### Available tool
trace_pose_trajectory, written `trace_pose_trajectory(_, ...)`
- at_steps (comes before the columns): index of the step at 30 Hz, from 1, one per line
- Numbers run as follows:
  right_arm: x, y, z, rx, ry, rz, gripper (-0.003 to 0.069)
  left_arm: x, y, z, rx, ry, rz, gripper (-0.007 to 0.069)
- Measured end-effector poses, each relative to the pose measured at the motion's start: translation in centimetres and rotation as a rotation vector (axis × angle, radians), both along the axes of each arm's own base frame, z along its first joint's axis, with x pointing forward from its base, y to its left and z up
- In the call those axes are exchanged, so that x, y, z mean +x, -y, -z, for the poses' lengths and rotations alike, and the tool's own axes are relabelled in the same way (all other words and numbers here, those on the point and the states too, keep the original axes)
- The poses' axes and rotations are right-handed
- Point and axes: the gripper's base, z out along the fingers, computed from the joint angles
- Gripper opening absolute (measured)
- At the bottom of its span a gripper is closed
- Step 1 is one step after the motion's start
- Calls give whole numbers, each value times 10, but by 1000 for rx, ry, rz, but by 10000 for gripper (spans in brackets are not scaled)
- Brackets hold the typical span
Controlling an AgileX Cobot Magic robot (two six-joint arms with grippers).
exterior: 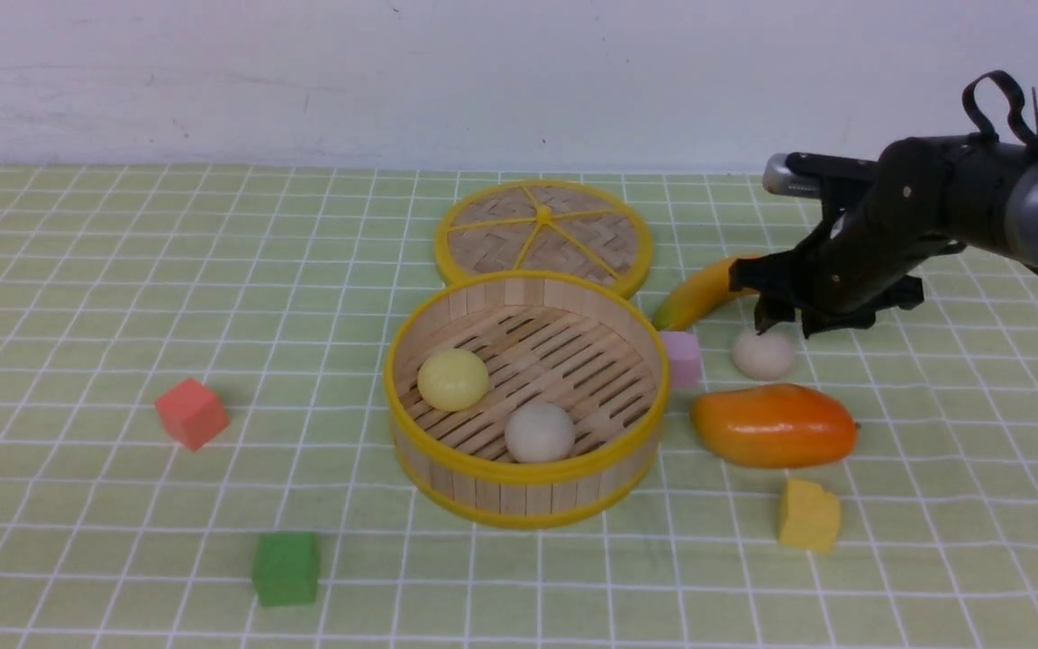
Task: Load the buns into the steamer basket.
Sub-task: Use the right arm to grab a steamed stuffed bun, then use the right arm to put the steamed stuffed bun into the steamer
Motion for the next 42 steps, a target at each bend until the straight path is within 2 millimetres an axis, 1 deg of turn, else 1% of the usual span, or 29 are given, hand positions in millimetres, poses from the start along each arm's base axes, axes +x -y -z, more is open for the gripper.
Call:
trace_pose_trajectory(4, 1, -1, 6, 9, -9, 5, 326, 0, 0, 0, -1, 1, 0, -13)
trace_pose_trajectory(7, 2, -1, 10, 13, -20, 7, 199, 0, 0, 0, -1, 2, 1, -13)
trace_pose_trajectory(11, 1, -1, 8, 13, -28, 6, 25, 0, 0, 0, -1, 2, 1, -13)
trace_pose_trajectory(13, 0, -1, 5, 14, -31, 4, 9, 0, 0, 0, -1, 2, 1, -13)
trace_pose_trajectory(15, -2, -2, -4, 25, -24, 5, 9, 0, 0, 0, -1, 2, 1, -13)
trace_pose_trajectory(16, -2, -2, -4, 27, -25, 6, 9, 0, 0, 0, -1, 2, 1, -13)
trace_pose_trajectory(19, -11, -10, -39, 100, 30, -20, 9, 0, 0, 0, -1, 2, 1, -13)
trace_pose_trajectory(20, -11, -11, -41, 102, 36, -27, 9, 0, 0, 0, -1, 2, 1, -13)
trace_pose_trajectory(21, -17, -21, -58, 149, 69, -59, 9, 0, 0, 0, -1, 2, 1, -13)
trace_pose_trajectory(22, -18, -22, -60, 155, 73, -64, 9, 0, 0, 0, -1, 2, 1, -13)
trace_pose_trajectory(23, -23, -34, -72, 196, 100, -105, 9, 0, 0, 0, -1, 2, 1, -13)
trace_pose_trajectory(25, -29, -55, -78, 249, 116, -176, 9, 0, 0, 0, -1, 2, 1, -13)
trace_pose_trajectory(27, -32, -71, -77, 278, 120, -232, 9, 0, 0, 0, -1, 2, 1, -11)
trace_pose_trajectory(30, -33, -94, -63, 287, 121, -305, 9, 0, 0, 0, -1, 2, 1, -9)
trace_pose_trajectory(31, -32, -98, -58, 287, 115, -313, 9, 0, 0, 0, -1, 2, 1, -8)
trace_pose_trajectory(33, -29, -105, -38, 280, 88, -323, 18, 0, 0, 0, 0, 0, 0, -6)
trace_pose_trajectory(35, -27, -106, -30, 281, 73, -319, 26, 0, 0, 0, 1, -2, -1, -5)
trace_pose_trajectory(36, -25, -106, -20, 281, 52, -313, 43, 0, 0, 1, 6, -10, -4, -3)
trace_pose_trajectory(38, -24, -106, -12, 281, 34, -307, 85, -1, -1, 2, 13, -23, -8, -2)
trace_pose_trajectory(39, -24, -106, -12, 281, 32, -306, 95, -1, -1, 2, 14, -26, -9, -1)
trace_pose_trajectory(42, -27, -106, -19, 278, 26, -323, 227, -1, -2, 4, 26, -47, -17, 1)
